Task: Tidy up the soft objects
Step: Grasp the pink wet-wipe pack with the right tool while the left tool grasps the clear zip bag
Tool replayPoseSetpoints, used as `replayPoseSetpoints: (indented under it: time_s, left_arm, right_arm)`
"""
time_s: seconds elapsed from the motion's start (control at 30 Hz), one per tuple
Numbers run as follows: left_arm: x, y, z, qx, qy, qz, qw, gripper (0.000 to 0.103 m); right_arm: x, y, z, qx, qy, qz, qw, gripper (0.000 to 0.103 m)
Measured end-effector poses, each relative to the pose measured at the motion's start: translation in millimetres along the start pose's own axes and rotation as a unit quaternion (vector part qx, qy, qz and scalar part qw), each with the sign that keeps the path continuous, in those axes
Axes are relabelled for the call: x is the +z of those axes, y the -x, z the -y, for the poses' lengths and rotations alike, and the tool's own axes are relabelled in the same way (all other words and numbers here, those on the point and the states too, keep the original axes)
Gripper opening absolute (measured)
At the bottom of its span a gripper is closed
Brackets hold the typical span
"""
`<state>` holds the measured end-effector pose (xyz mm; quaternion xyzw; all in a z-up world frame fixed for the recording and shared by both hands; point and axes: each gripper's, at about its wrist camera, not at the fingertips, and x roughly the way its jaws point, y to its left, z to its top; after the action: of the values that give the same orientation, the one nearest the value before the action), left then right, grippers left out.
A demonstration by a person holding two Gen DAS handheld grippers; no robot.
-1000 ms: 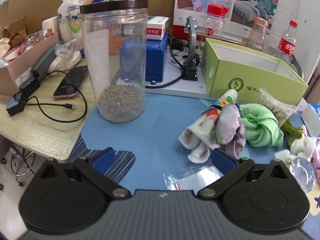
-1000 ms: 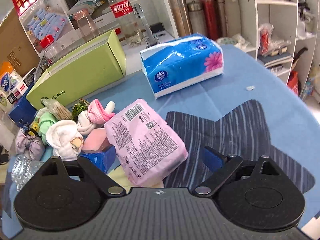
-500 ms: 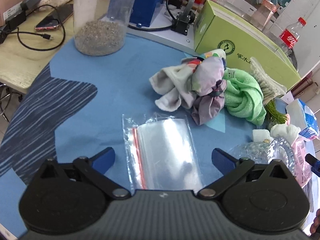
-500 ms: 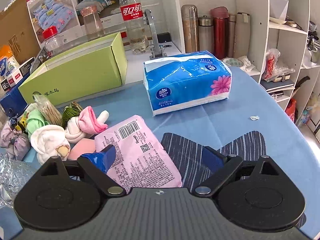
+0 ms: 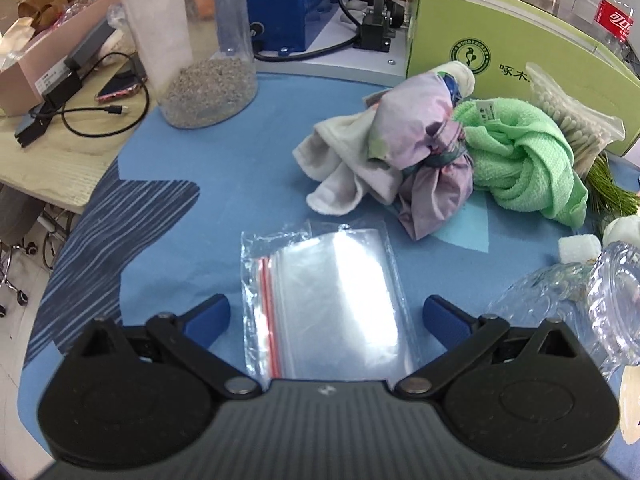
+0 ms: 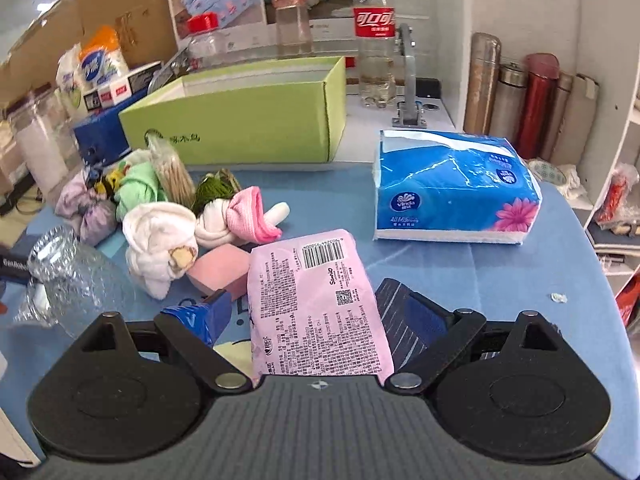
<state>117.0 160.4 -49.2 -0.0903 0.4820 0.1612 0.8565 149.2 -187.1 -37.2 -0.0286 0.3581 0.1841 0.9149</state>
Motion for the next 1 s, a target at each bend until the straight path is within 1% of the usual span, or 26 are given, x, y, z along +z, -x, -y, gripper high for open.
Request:
replayPoseSetpoints:
  time_s: [0.13,0.23,0.27,0.33,0.37,0.47,0.67,0.73,0.77,0.8,0.83,0.87,0.9,0.93,0.97,1.0]
  left_arm:
    - [0,2,0,-0.002,-0.004,0.001,1.0,0.102]
    - [-2,3,-2,-0.002,-0.003,-0.003,1.0,0.102]
    - [-2,3,-3,-0.001,-0.002,-0.002,1.0,0.102]
    - [-2,2,-2,0.0,0.0,-0.001,1.0,0.102]
    - [-3,2,-2,0.001,0.0,-0.001,1.0,0.102]
    - [-4,3,-5,-0.002,-0.003,-0.001,1.0,0.102]
    - [-8,4,-10,-0.006,-0.007,0.001,1.0,0.102]
    - [-10,7,-12,-0.015,-0.011,0.002,0.9998,0.098]
    - [-10,9,-14,-0.018,-0.014,0.004,0.9997,0.092]
    - [-11,12,-16,-0.023,-0.018,0.01,0.9995,0.078]
    - [-12,17,-18,-0.03,-0.026,0.016,0.9991,0.07]
    - [-13,20,-20,-0.035,-0.033,0.018,0.9987,0.057]
    - [-13,22,-23,-0.039,-0.039,0.019,0.9983,0.047]
    - [-14,23,-27,-0.043,-0.042,0.02,0.998,0.043]
    - [-14,24,-31,-0.051,-0.041,0.02,0.9977,0.036]
    - [-14,25,-36,-0.06,-0.04,0.018,0.9972,0.03]
  right_arm:
    - [2,-15,-3,-0.009,0.023,-0.012,1.0,0.08]
    - [1,-34,0,-0.001,0.017,-0.043,0.999,0.08]
    - [-2,-40,-1,0.005,0.016,-0.057,0.998,0.083]
    - [-8,-40,-7,-0.002,0.045,-0.045,0.998,0.082]
    - [-10,-40,-4,0.001,0.033,-0.04,0.999,0.083]
    - [-17,-36,-1,0.002,0.038,-0.014,0.999,0.084]
    - [-13,-37,0,0.002,0.039,-0.015,0.999,0.085]
    - [-14,-37,-2,-0.003,0.037,-0.014,0.999,0.084]
    - [-15,-37,-2,-0.004,0.036,-0.012,0.999,0.084]
    - [-16,-36,-2,-0.003,0.037,-0.008,0.999,0.084]
    - [-18,-36,-2,0.0,0.037,-0.005,0.999,0.083]
    - [-19,-34,-2,0.0,0.039,-0.004,0.999,0.08]
    - [-20,-33,-2,-0.001,0.038,-0.003,0.999,0.075]
    - [-20,-31,-2,-0.003,0.034,-0.001,0.999,0.072]
    - [-21,-27,-2,-0.004,0.033,0.002,0.999,0.055]
    - [-21,-24,-2,-0.004,0.029,0.004,1.0,0.05]
